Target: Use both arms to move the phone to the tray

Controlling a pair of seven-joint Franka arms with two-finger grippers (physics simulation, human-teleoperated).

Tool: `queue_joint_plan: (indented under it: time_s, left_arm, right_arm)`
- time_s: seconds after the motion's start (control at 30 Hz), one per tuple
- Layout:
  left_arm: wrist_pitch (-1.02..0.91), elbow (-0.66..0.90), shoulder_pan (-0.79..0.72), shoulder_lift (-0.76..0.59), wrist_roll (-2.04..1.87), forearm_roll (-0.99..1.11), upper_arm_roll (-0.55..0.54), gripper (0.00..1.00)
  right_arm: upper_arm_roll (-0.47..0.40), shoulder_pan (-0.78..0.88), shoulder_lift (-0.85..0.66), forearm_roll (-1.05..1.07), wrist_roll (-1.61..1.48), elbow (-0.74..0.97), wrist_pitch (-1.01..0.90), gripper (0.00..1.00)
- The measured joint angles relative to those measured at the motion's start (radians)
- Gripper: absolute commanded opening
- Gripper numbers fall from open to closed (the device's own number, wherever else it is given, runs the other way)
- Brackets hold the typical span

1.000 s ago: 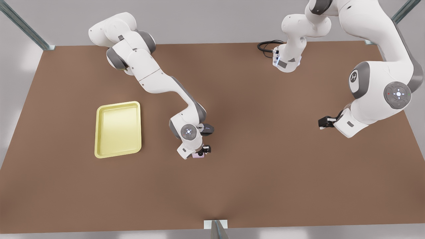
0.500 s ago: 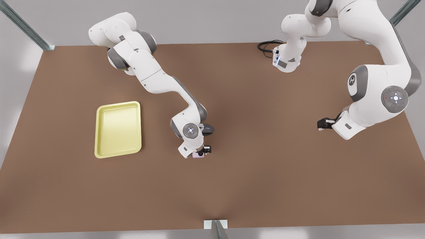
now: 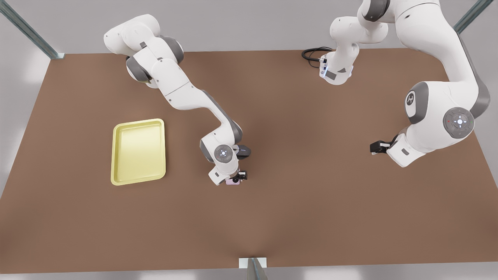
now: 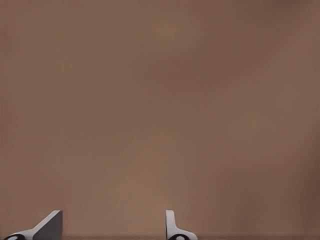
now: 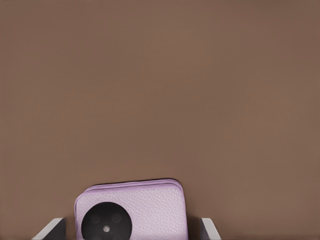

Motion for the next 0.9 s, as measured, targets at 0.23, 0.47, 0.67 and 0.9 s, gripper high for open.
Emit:
queue_joint_plan:
  time_s: [0.23, 0.47, 0.67, 0.9]
  left_arm:
    - [0.0, 0.001, 0.0, 0.005, 0.002, -0.001, 0.0, 1.0]
    - [0.0, 0.004, 0.0, 0.003, 0.003, -0.001, 0.0, 1.0]
    - [-0.002, 0.017, -0.002, 0.004, 0.003, -0.005, 0.0, 1.0]
    - [-0.003, 0.018, -0.003, 0.003, 0.003, -0.013, -0.003, 1.0]
  right_arm:
    - [0.0, -0.001, 0.006, -0.008, 0.005, 0.001, 0.002, 0.84]
    - [0.0, -0.002, -0.001, -0.009, 0.006, 0.001, 0.0, 0.81]
    - [0.0, -0.006, -0.03, -0.009, 0.006, -0.017, -0.004, 0.79]
    - [0.0, -0.099, -0.276, -0.036, -0.025, -0.33, 0.013, 0.79]
